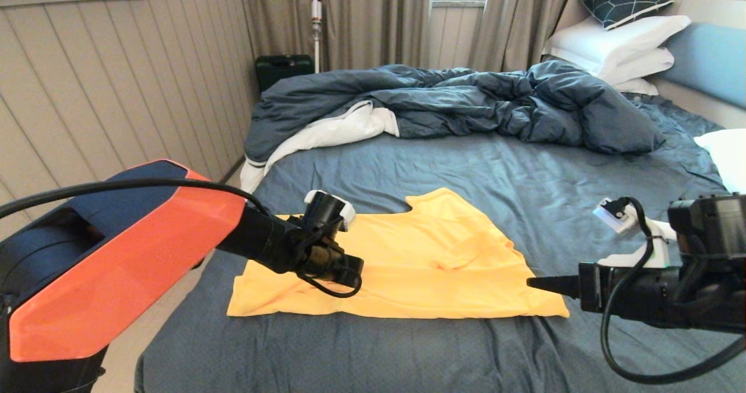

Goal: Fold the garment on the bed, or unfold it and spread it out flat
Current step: Fold the yellow T-shirt

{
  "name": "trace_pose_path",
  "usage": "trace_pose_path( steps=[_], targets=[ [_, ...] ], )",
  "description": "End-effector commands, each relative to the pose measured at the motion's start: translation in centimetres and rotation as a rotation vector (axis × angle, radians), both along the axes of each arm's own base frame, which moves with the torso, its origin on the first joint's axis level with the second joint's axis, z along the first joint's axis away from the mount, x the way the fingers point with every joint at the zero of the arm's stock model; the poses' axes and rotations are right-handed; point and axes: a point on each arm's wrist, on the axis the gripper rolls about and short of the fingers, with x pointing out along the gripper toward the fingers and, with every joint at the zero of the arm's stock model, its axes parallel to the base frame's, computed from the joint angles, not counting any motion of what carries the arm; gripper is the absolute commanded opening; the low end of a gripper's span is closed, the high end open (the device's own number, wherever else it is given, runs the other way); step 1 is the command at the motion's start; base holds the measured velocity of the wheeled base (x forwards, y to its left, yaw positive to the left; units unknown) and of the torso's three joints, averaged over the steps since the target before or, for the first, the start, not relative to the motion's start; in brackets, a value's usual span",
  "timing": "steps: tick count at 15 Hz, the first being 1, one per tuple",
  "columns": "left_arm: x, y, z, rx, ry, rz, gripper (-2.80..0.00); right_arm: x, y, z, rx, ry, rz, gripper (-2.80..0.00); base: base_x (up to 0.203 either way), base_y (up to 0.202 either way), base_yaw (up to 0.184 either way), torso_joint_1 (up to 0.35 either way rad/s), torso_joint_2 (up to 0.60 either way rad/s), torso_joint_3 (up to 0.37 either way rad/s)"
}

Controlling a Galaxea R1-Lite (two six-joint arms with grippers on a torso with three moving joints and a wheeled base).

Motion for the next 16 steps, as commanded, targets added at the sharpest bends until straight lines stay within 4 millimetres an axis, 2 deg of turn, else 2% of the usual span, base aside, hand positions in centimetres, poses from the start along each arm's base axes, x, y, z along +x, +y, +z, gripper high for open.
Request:
trace_pose_path(
  steps=[1, 5, 8, 13, 14, 16],
  targets=[
    [0.3, 0.6, 1.4, -0.009, -0.036, 0.0, -2.8, 0.1, 0.0, -0.1, 0.002, 0.002, 0.004, -2.8, 0.0, 0.0, 0.0, 0.0, 0.0, 0.0],
    [0.4, 0.5, 1.5, 0.004, -0.054, -0.021, -2.8, 0.0, 0.0, -0.1, 0.002, 0.004, 0.004, -2.8, 0.0, 0.0, 0.0, 0.0, 0.0, 0.0],
    [-0.3, 1.1, 1.3, 0.016, -0.03, -0.019, -2.8, 0.0, 0.0, -0.1, 0.001, 0.003, 0.004, -2.8, 0.0, 0.0, 0.0, 0.0, 0.0, 0.0],
    [-3.7, 3.7, 2.9, 0.023, 0.0, -0.011, -2.8, -0.1, 0.1, -0.2, 0.001, 0.004, 0.006, -2.8, 0.0, 0.0, 0.0, 0.0, 0.0, 0.0],
    [-4.1, 4.4, 2.7, 0.033, 0.015, -0.003, -2.8, -0.1, 0.1, -0.3, 0.001, 0.008, 0.006, -2.8, 0.0, 0.0, 0.0, 0.0, 0.0, 0.0],
    [-3.5, 5.9, 2.1, 0.038, 0.028, 0.036, -2.8, -0.2, 0.1, -0.3, -0.001, 0.01, 0.009, -2.8, 0.0, 0.0, 0.0, 0.0, 0.0, 0.0]
  ],
)
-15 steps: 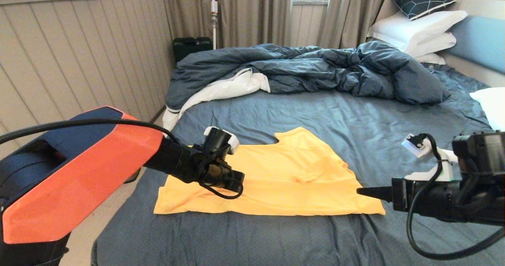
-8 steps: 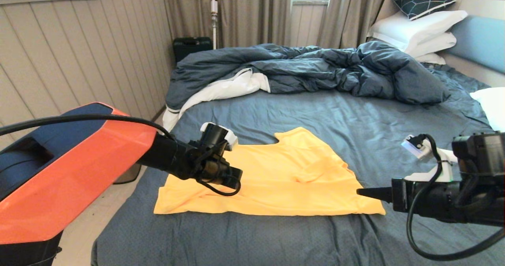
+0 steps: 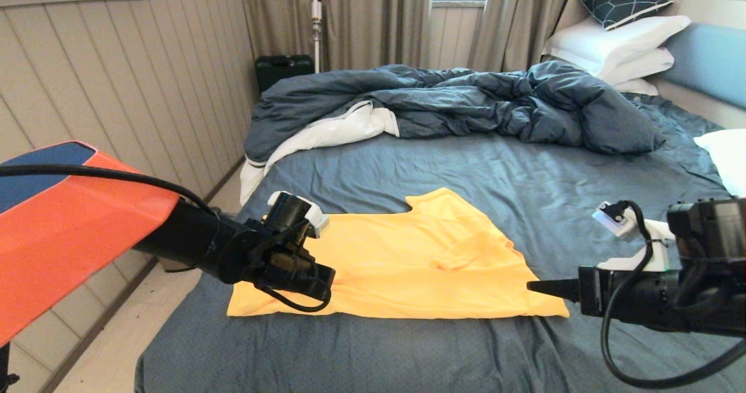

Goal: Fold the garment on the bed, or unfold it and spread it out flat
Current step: Fold the yellow T-shirt

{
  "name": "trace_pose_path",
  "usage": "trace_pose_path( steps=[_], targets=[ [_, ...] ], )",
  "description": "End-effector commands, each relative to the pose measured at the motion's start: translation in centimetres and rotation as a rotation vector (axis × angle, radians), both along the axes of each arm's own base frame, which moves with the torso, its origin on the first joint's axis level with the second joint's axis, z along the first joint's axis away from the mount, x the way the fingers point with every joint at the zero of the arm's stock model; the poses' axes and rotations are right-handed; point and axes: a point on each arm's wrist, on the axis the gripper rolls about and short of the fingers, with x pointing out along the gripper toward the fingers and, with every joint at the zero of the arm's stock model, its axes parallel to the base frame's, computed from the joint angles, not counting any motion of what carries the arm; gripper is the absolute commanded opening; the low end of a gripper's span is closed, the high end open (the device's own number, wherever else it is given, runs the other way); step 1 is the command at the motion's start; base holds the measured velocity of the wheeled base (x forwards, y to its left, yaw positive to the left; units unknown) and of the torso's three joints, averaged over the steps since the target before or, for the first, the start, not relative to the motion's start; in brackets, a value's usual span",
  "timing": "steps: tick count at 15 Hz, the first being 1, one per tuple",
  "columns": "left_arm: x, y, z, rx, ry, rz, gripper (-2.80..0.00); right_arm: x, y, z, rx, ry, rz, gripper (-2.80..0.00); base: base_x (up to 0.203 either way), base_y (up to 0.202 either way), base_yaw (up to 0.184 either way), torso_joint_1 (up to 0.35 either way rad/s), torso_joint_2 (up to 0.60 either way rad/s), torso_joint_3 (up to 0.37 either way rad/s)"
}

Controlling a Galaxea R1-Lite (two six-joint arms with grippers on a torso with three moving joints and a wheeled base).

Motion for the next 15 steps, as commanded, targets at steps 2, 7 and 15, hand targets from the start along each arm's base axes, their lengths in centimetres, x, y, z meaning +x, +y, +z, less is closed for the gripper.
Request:
trace_pose_path(
  steps=[2, 7, 15],
  targets=[
    [1.0, 2.4, -0.2, 0.003, 0.001, 0.063, -2.8, -0.1, 0.1, -0.1, 0.003, 0.002, 0.006, -2.8, 0.0, 0.0, 0.0, 0.0, 0.0, 0.0],
    [2.5, 4.4, -1.9, 0.028, 0.004, 0.093, -2.8, -0.3, 0.1, 0.0, 0.003, -0.003, 0.008, -2.8, 0.0, 0.0, 0.0, 0.0, 0.0, 0.0],
    [3.2, 4.9, -0.2, -0.013, -0.078, 0.12, -2.8, -0.4, 0.1, -0.1, 0.002, 0.0, 0.007, -2.8, 0.0, 0.0, 0.0, 0.0, 0.0, 0.0]
  ],
)
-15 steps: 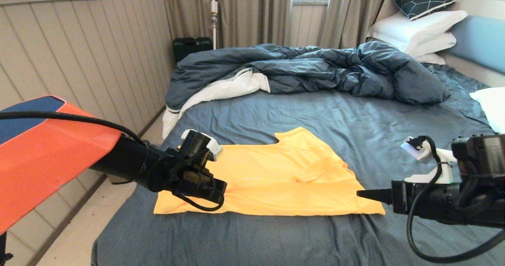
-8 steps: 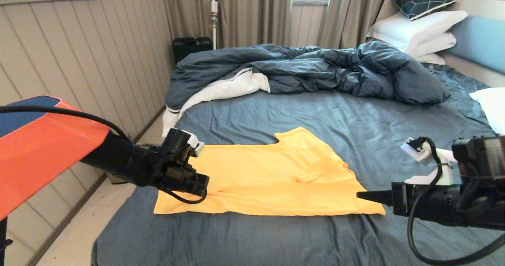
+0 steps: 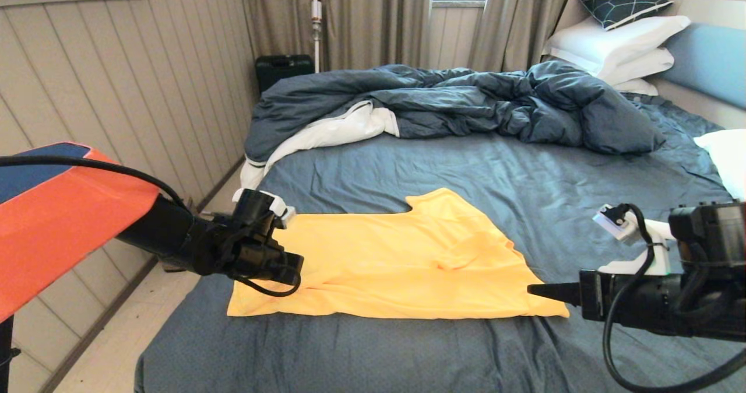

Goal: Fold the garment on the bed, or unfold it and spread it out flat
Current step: Fold the yellow T-shirt

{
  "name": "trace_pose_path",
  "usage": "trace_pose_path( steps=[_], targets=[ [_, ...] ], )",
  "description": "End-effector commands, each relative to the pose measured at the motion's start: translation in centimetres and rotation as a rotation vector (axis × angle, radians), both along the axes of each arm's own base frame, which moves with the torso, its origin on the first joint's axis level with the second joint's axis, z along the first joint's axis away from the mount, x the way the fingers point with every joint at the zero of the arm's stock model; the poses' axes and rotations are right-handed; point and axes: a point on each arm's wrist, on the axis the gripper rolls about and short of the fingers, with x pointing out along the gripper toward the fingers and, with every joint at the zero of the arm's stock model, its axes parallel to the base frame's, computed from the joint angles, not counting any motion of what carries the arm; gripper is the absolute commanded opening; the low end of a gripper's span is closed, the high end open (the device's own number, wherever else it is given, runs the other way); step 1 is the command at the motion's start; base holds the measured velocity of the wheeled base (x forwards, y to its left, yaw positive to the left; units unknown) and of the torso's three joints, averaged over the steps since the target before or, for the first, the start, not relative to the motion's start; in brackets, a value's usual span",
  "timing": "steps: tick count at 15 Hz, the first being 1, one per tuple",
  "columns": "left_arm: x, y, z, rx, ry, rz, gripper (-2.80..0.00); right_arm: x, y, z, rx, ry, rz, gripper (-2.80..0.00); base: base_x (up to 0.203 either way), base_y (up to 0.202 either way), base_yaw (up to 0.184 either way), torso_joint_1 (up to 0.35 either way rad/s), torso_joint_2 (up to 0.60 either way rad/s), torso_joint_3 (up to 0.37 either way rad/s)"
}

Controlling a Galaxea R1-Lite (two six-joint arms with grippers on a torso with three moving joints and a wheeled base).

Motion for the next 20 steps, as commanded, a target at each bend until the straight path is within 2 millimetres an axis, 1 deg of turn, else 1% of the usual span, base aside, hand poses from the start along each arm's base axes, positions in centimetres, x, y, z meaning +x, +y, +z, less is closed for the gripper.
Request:
trace_pose_path(
  steps=[1, 3, 4, 6, 8, 9, 11, 14, 16, 20],
  targets=[
    [0.4, 0.5, 1.4, -0.018, -0.049, 0.02, -2.8, -0.1, 0.0, 0.0, 0.002, -0.002, 0.003, -2.8, 0.0, 0.0, 0.0, 0.0, 0.0, 0.0],
    [0.1, 1.4, 2.9, -0.031, -0.083, 0.038, -2.8, -0.2, 0.0, 0.2, 0.004, -0.009, 0.0, -2.8, 0.0, 0.0, 0.0, 0.0, 0.0, 0.0],
    [-0.4, 1.7, 3.4, -0.033, -0.082, 0.038, -2.8, -0.2, 0.0, 0.2, 0.003, -0.009, 0.001, -2.8, 0.0, 0.0, 0.0, 0.0, 0.0, 0.0],
    [-2.2, 2.3, 2.8, -0.02, -0.037, 0.034, -2.8, -0.2, 0.0, 0.2, 0.002, -0.008, 0.001, -2.8, 0.0, 0.0, 0.0, 0.0, 0.0, 0.0],
    [-3.9, 2.8, 3.0, -0.03, -0.013, 0.02, -2.8, -0.2, 0.0, 0.1, 0.001, -0.007, 0.001, -2.8, 0.0, 0.0, 0.0, 0.0, 0.0, 0.0],
    [-4.8, 2.9, 3.3, -0.059, 0.002, -0.002, -2.8, -0.2, 0.0, 0.0, 0.0, -0.005, 0.002, -2.8, 0.0, 0.0, 0.0, 0.0, 0.0, 0.0],
    [-5.7, 2.3, 3.4, -0.129, 0.046, -0.033, -2.8, -0.3, 0.0, 0.0, -0.001, -0.002, 0.002, -2.8, 0.0, 0.0, 0.0, 0.0, 0.0, 0.0],
    [-6.0, 1.2, 2.8, -0.128, 0.067, -0.067, -2.8, -0.2, 0.0, -0.1, -0.001, 0.0, 0.002, -2.8, 0.0, 0.0, 0.0, 0.0, 0.0, 0.0],
    [-6.1, 0.4, 1.7, -0.115, 0.103, -0.087, -2.8, -0.3, 0.0, 0.0, -0.001, -0.003, 0.001, -2.8, 0.0, 0.0, 0.0, 0.0, 0.0, 0.0],
    [-5.2, -0.3, -0.8, -0.087, 0.152, -0.09, -2.8, -0.2, 0.0, 0.0, -0.001, -0.006, -0.001, -2.8, 0.0, 0.0, 0.0, 0.0, 0.0, 0.0]
  ],
)
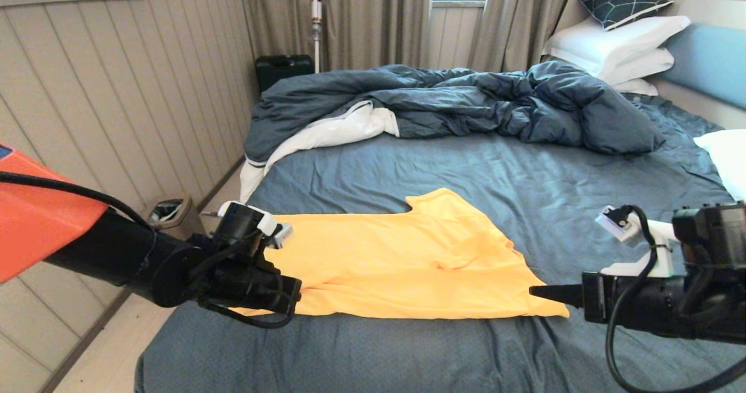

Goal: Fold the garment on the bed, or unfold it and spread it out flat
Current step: Fold the yellow T-shirt

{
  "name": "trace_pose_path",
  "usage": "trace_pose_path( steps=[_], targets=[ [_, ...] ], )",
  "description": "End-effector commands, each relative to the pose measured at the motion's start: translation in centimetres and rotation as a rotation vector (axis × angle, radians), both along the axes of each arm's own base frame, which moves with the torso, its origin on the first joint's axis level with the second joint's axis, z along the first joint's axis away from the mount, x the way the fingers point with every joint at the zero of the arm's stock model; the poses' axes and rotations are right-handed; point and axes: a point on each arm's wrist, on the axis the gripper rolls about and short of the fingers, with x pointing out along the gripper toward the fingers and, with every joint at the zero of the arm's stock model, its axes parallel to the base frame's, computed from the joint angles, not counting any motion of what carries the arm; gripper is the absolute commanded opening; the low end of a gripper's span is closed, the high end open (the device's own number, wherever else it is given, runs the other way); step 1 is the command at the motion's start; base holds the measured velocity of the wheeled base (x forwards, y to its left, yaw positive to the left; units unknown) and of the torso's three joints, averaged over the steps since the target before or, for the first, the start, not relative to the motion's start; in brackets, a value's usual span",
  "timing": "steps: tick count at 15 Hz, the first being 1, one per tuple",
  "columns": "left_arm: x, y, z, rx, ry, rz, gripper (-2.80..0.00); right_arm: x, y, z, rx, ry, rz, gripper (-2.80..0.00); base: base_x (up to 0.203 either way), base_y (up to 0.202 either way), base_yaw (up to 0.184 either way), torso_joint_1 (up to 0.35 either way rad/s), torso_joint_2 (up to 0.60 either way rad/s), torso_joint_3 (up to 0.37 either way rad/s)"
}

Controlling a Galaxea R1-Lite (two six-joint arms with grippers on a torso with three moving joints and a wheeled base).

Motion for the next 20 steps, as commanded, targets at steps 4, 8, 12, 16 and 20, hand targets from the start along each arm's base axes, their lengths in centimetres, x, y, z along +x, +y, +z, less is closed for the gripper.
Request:
trace_pose_path(
  steps=[4, 8, 12, 16, 20],
  targets=[
    [2.1, 1.0, -2.8, 0.018, 0.017, 0.052, -2.8, 0.0, 0.0, 0.0, 0.003, -0.003, 0.0, -2.8, 0.0, 0.0, 0.0, 0.0, 0.0, 0.0],
    [3.5, 3.9, -2.6, 0.025, -0.013, 0.119, -2.8, 0.1, 0.0, -0.1, 0.002, 0.003, 0.003, -2.8, 0.0, 0.0, 0.0, 0.0, 0.0, 0.0],
    [4.4, 5.7, -1.7, 0.034, -0.058, 0.147, -2.8, 0.2, 0.1, -0.2, 0.002, 0.008, 0.005, -2.8, 0.0, 0.0, 0.0, 0.0, 0.0, 0.0],
    [6.0, 5.3, -0.5, 0.015, -0.117, 0.151, -2.8, 0.2, 0.1, -0.3, 0.001, 0.011, 0.005, -2.8, 0.0, 0.0, 0.0, 0.0, 0.0, 0.0],
    [7.4, 4.7, -0.5, 0.012, -0.133, 0.147, -2.8, 0.2, 0.1, -0.3, 0.001, 0.011, 0.003, -2.8, 0.0, 0.0, 0.0, 0.0, 0.0, 0.0]
  ],
)
